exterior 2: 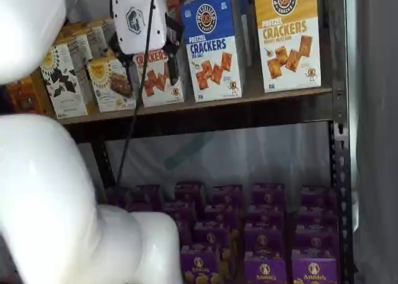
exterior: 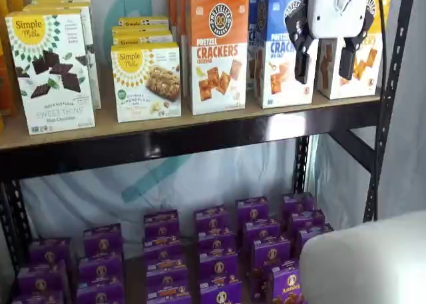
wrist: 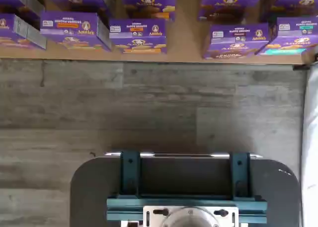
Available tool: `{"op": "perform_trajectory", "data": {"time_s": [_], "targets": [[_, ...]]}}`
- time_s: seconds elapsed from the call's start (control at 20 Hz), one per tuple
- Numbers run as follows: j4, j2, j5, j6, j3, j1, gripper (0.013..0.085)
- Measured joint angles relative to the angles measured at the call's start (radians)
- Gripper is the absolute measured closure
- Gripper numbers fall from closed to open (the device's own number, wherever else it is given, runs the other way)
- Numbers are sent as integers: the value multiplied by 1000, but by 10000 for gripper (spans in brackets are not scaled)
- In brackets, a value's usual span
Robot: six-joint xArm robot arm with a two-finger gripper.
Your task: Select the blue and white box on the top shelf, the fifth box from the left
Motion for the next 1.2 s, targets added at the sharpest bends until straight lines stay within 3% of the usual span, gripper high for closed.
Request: {"op": "perform_trajectory", "data": {"time_s": [0.15, 0.35, 0.65, 0.95, 1.2], "targets": [[74, 18, 33, -30, -14, -66, 130], [83, 12, 18, -29, -9, -64, 130], [35, 12, -60, -14, -15, -25, 130], [-41, 75, -179, 25, -53, 40, 130], [-57, 162, -257, 17, -110, 32, 130]]}}
